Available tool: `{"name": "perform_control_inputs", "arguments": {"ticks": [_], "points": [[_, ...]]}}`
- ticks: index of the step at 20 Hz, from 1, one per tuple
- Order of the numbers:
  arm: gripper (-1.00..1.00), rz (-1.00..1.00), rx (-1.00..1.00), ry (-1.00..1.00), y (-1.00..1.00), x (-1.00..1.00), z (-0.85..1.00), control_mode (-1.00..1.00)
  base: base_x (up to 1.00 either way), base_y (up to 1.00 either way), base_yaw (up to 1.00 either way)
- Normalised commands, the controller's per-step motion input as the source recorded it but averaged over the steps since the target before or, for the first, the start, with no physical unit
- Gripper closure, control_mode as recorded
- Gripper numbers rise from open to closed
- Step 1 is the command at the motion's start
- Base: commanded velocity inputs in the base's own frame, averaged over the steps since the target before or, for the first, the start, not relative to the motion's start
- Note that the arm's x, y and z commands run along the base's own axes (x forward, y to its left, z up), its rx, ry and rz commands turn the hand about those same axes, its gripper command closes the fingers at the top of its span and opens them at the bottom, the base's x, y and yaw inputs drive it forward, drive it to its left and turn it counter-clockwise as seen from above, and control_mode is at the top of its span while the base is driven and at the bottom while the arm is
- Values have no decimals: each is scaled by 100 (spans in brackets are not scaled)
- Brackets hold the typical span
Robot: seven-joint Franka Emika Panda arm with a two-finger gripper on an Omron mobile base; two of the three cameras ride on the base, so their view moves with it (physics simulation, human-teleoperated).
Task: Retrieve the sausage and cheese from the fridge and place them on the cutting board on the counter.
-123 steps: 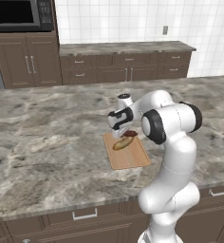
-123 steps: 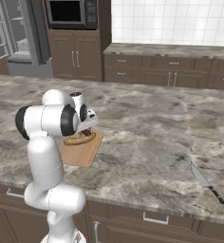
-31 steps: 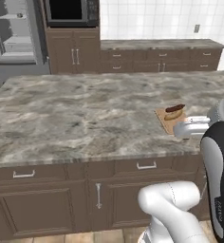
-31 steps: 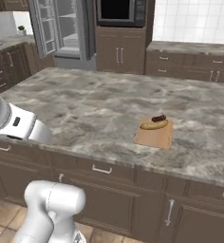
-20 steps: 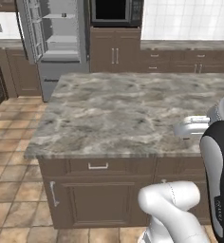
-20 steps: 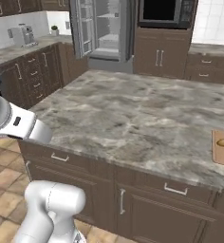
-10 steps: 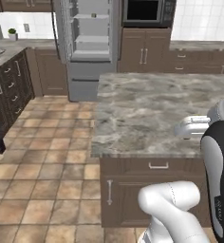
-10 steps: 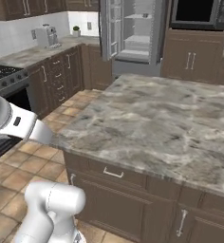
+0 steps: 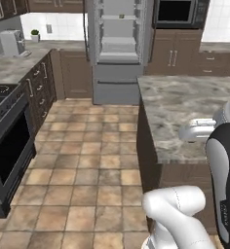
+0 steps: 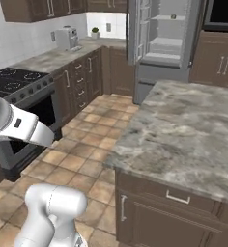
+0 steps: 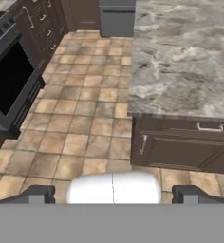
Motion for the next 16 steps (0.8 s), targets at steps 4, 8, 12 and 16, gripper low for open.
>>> {"name": "perform_control_inputs", "arguments": {"ticks": [4, 8, 12, 16], "points": [[-100, 0, 0, 0, 0, 0, 0, 100, 65, 100, 0], [-100, 0, 0, 0, 0, 0, 0, 100, 100, 53, -11], [-100, 0, 0, 0, 0, 0, 0, 100, 100, 1, -14], [-100, 0, 0, 0, 0, 0, 0, 100, 100, 0, -12]]}}
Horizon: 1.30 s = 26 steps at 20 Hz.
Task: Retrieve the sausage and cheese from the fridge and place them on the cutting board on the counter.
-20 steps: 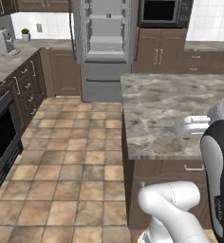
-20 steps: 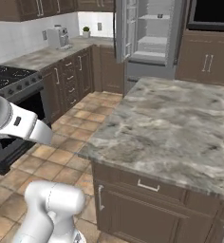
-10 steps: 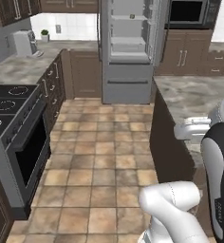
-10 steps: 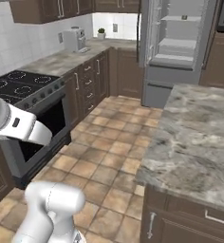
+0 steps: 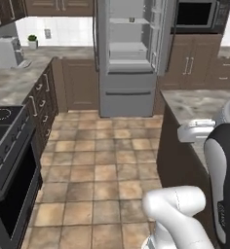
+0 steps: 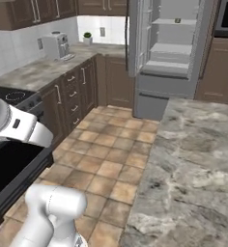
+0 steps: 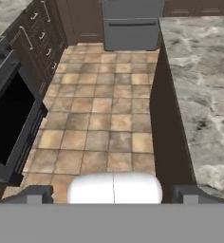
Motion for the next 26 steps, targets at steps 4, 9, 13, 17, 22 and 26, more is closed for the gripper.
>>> {"name": "perform_control_inputs", "arguments": {"ticks": [4, 9, 13, 17, 22, 26], "points": [[-100, 0, 0, 0, 0, 0, 0, 100, 100, 20, -13], [-100, 0, 0, 0, 0, 0, 0, 100, 100, 35, -14], [-100, 0, 0, 0, 0, 0, 0, 100, 100, 26, -11], [-100, 0, 0, 0, 0, 0, 0, 100, 100, 1, -8], [-100, 0, 0, 0, 0, 0, 0, 100, 100, -1, -7], [-100, 0, 0, 0, 0, 0, 0, 100, 100, 0, -8]]}}
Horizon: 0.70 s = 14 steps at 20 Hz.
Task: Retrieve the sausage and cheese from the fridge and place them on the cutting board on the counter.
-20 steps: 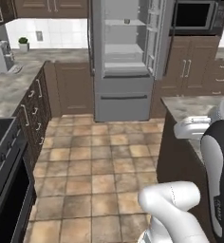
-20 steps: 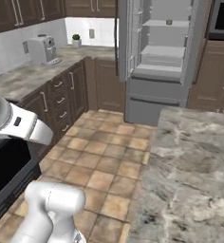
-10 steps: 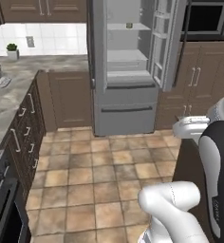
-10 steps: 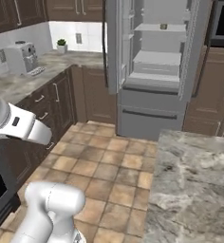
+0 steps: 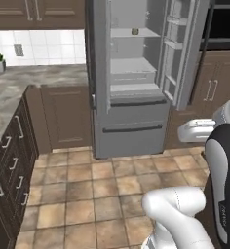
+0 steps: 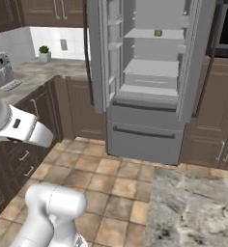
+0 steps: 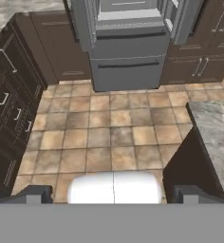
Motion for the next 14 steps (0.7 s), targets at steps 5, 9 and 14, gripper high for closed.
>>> {"name": "perform_control_inputs", "arguments": {"ticks": [5, 9, 14], "points": [[-100, 0, 0, 0, 0, 0, 0, 100, 100, -36, -5], [-100, 0, 0, 0, 0, 0, 0, 100, 100, -60, -1], [-100, 0, 0, 0, 0, 0, 0, 100, 100, -63, -1]]}}
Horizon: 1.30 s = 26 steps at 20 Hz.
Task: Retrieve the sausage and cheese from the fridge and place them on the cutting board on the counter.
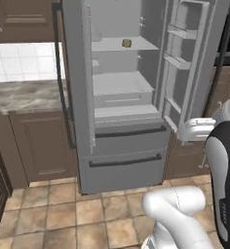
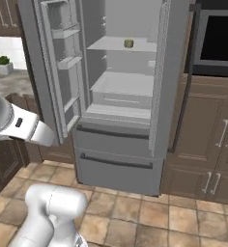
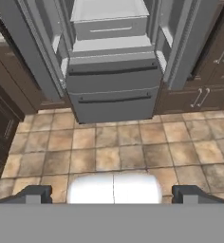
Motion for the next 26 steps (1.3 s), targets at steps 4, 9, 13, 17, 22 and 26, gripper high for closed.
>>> {"name": "perform_control_inputs", "arguments": {"ticks": [4, 9, 13, 17, 22, 26], "points": [[-100, 0, 0, 0, 0, 0, 0, 100, 100, -23, 0], [-100, 0, 0, 0, 0, 0, 0, 100, 100, 0, 0], [-100, 0, 0, 0, 0, 0, 0, 100, 100, 0, 0], [-100, 0, 0, 0, 0, 0, 0, 100, 100, -7, 0], [-100, 0, 0, 0, 0, 0, 0, 100, 100, -21, 0], [-100, 0, 0, 0, 0, 0, 0, 100, 100, -39, 0]]}}
